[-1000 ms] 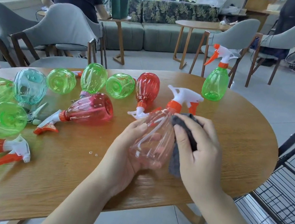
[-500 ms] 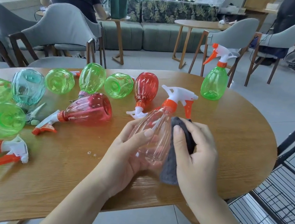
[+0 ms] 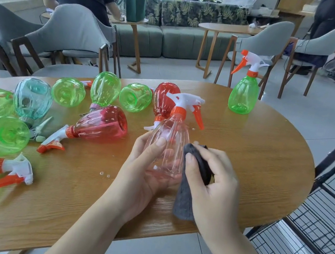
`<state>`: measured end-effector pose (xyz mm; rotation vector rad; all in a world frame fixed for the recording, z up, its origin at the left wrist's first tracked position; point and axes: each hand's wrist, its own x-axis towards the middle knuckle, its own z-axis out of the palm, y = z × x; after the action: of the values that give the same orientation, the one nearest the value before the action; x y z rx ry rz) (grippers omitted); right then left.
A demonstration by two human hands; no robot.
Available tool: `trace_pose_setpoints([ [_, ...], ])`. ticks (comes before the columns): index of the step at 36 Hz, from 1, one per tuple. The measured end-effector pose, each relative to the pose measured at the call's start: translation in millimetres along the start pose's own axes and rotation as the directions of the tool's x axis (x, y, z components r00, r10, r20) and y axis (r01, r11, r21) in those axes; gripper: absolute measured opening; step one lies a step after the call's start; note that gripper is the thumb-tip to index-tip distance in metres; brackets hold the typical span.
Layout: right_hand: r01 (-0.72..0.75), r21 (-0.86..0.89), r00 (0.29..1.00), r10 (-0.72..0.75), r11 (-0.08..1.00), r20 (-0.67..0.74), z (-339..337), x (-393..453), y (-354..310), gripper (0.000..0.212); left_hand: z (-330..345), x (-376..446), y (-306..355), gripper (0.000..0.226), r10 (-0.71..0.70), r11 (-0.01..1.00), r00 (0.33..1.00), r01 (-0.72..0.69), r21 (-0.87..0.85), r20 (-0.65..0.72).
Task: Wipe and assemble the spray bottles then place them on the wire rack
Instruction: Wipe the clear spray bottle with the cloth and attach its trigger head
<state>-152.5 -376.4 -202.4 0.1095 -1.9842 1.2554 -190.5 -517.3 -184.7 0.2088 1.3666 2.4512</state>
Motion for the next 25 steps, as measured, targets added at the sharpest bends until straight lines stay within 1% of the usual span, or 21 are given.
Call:
trace_pose_setpoints([
  [3, 0.014, 0.005, 1.0, -0.014, 1.0, -0.013, 0.3, 0.9, -0.9, 0.022, 0.0, -0.1, -1.4, 0.058, 0.003, 1.0, 1.0, -0.003, 0.03, 0.006],
  [7, 0.133, -0.009, 0.991, -0.133, 0.991, 0.001, 1.9, -8.9, -3.5, 0.024, 0.2, -1.6, 0.9, 0.056, 0.026, 1.0, 1.0, -0.026, -0.011, 0.006],
  [9, 0.203, -0.032, 0.979, -0.202, 0.979, 0.026, 1.9, -12.7, -3.8, 0.024, -0.3, -1.4, 1.6, 0.06, 0.032, 0.999, 0.999, -0.032, -0.031, -0.005],
  [11, 0.285, -0.081, 0.959, -0.282, 0.955, 0.037, 3.3, -14.6, -2.8, 0.022, 0.5, -1.1, 1.8, 0.065, 0.026, 0.999, 1.0, -0.026, -0.037, -0.004],
  [15, 0.46, -0.204, 0.888, -0.454, 0.864, 0.079, 10.3, -15.6, -2.9, 0.019, 0.1, -1.0, 1.3, 0.058, 0.0, 0.999, 1.0, 0.001, -0.051, 0.006],
  [17, 0.496, -0.246, 0.867, -0.489, 0.833, 0.093, 10.8, -14.1, -3.9, 0.019, -2.4, 0.4, 1.7, 0.066, -0.022, 0.998, 1.0, 0.022, -0.061, -0.003],
  [19, 0.509, -0.235, 0.86, -0.497, 0.828, 0.111, 8.4, -12.5, -4.5, 0.02, -3.4, -0.2, 4.2, 0.077, -0.073, 0.994, 0.997, 0.073, -0.081, 0.002],
  [20, 0.516, -0.22, 0.856, -0.502, 0.828, 0.121, 6.9, -12.4, -3.7, 0.02, -4.1, -0.8, 5.3, 0.074, -0.087, 0.992, 0.996, 0.088, -0.09, 0.017],
  [22, 0.527, -0.192, 0.85, -0.511, 0.828, 0.132, 3.5, -12.2, -1.2, 0.02, -4.7, -1.9, 7.4, 0.054, -0.086, 0.989, 0.995, 0.092, -0.118, 0.053],
  [23, 0.529, -0.184, 0.849, -0.512, 0.829, 0.13, 1.9, -11.7, 0.2, 0.02, -5.4, -1.6, 7.5, 0.048, -0.07, 0.986, 0.994, 0.081, -0.144, 0.083],
  [25, 0.526, -0.176, 0.85, -0.512, 0.832, 0.119, -1.1, -9.2, 3.0, 0.021, -5.6, -0.8, 7.3, 0.044, -0.031, 0.982, 0.994, 0.05, -0.184, 0.103],
])
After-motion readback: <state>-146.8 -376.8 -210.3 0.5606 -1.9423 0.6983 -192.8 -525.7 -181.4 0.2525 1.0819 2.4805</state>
